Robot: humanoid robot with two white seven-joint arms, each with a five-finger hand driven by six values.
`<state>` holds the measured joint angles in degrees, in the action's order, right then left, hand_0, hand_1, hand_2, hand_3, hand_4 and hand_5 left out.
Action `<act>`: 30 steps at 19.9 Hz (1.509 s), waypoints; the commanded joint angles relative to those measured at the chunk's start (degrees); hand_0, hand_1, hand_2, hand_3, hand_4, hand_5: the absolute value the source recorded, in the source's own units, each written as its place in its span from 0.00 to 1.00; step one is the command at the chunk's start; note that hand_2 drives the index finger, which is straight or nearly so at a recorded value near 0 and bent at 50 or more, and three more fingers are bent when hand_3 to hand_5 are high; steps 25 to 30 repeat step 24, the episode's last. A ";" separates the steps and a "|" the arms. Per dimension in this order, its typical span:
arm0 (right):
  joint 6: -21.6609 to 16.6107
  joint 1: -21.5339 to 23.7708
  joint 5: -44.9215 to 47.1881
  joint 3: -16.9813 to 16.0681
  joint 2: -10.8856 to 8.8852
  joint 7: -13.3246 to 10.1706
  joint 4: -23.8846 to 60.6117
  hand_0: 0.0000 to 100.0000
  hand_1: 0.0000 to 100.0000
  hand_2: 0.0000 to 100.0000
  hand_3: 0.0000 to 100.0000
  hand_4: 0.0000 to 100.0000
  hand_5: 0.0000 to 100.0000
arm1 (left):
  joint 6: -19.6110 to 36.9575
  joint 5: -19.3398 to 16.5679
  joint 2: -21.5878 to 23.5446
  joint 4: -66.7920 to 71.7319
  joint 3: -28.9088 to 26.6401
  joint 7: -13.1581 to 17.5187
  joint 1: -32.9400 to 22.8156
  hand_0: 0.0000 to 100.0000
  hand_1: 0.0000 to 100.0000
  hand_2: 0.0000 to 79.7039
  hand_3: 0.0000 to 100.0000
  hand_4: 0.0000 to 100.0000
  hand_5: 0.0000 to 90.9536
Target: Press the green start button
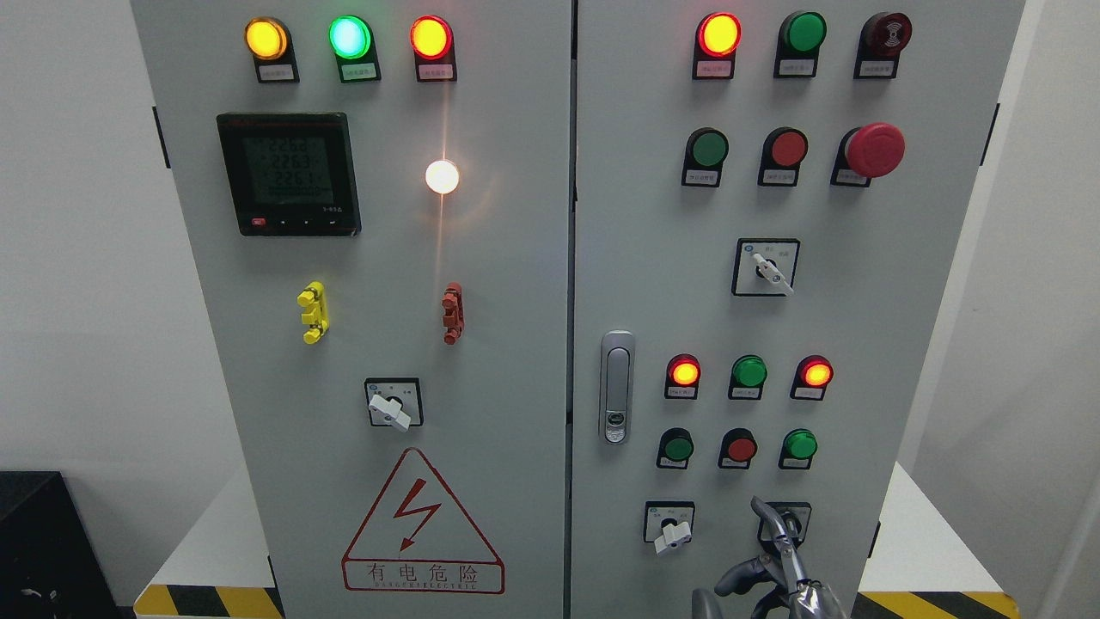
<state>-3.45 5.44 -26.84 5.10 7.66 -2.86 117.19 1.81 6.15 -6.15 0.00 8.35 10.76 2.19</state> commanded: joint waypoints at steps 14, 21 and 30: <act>0.20 3.09 19.19 -0.27 -0.28 3.65 2.78 0.00 0.17 0.00 0.07 0.00 0.00 | 0.03 0.00 0.00 -1.58 0.00 -0.04 0.00 0.12 0.56 0.00 0.00 0.00 0.00; 0.73 3.09 19.54 -0.18 -0.28 4.97 2.78 0.00 0.16 0.00 0.05 0.00 0.00 | 0.03 0.00 0.00 -1.58 0.00 -0.04 0.00 0.12 0.56 0.00 0.00 0.00 0.00; 0.73 3.08 19.54 -0.18 -0.19 5.06 2.78 0.00 0.16 0.00 0.04 0.00 0.00 | 0.03 0.00 0.00 -1.58 0.00 0.05 0.00 0.12 0.56 0.00 0.00 0.00 0.00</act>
